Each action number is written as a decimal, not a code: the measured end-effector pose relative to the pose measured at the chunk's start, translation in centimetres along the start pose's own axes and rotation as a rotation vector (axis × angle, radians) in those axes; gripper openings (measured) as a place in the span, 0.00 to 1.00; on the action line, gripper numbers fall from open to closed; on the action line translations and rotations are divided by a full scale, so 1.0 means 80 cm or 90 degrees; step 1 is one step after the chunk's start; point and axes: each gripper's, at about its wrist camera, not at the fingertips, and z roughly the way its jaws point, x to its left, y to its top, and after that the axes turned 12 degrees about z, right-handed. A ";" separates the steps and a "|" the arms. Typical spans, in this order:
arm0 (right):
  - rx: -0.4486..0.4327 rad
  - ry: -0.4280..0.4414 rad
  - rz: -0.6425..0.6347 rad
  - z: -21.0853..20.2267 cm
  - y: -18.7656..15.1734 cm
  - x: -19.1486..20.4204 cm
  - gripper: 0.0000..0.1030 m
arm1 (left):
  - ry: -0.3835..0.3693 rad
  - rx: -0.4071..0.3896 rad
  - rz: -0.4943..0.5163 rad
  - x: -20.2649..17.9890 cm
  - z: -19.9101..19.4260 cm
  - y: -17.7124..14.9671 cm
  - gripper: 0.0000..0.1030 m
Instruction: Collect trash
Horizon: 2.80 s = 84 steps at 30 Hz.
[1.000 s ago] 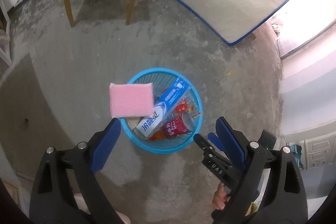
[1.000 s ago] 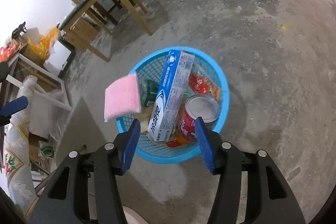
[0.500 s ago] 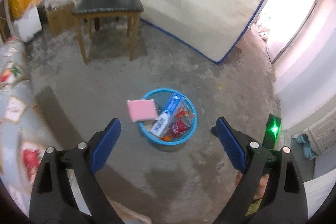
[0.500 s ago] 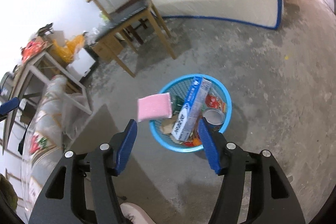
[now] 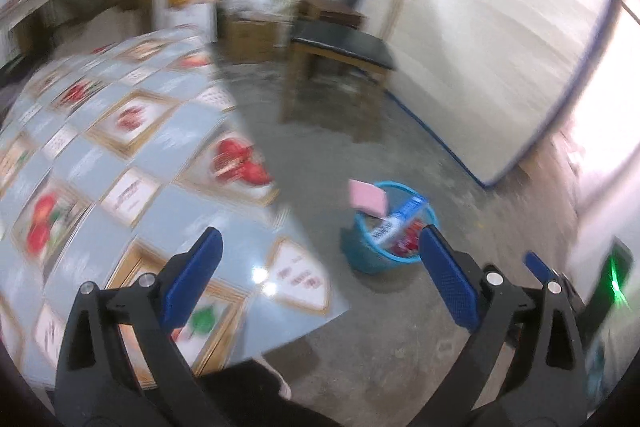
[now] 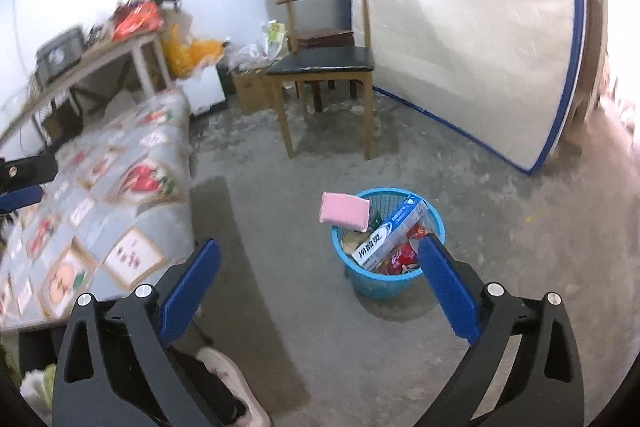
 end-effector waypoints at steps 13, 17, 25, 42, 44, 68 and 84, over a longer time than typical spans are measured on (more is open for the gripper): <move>-0.001 -0.086 -0.008 -0.041 -0.041 0.040 0.94 | 0.125 0.052 0.036 -0.025 -0.009 -0.072 0.92; -0.003 -0.130 -0.003 -0.042 -0.057 0.039 0.94 | 0.131 0.067 0.045 -0.028 -0.005 -0.081 0.92; 0.007 -0.155 -0.007 -0.037 -0.059 0.039 0.94 | 0.150 0.076 0.071 -0.036 -0.005 -0.083 0.92; 0.002 -0.160 -0.009 -0.036 -0.055 0.038 0.94 | 0.189 0.080 0.068 -0.025 -0.013 -0.082 0.92; -0.004 -0.159 -0.014 -0.038 -0.055 0.040 0.94 | 0.192 0.081 0.064 -0.021 -0.014 -0.082 0.92; -0.004 -0.144 -0.025 -0.036 -0.053 0.046 0.94 | 0.205 0.093 0.050 -0.008 -0.012 -0.084 0.92; -0.006 -0.144 -0.026 -0.038 -0.052 0.047 0.94 | 0.204 0.094 0.049 -0.007 -0.012 -0.085 0.92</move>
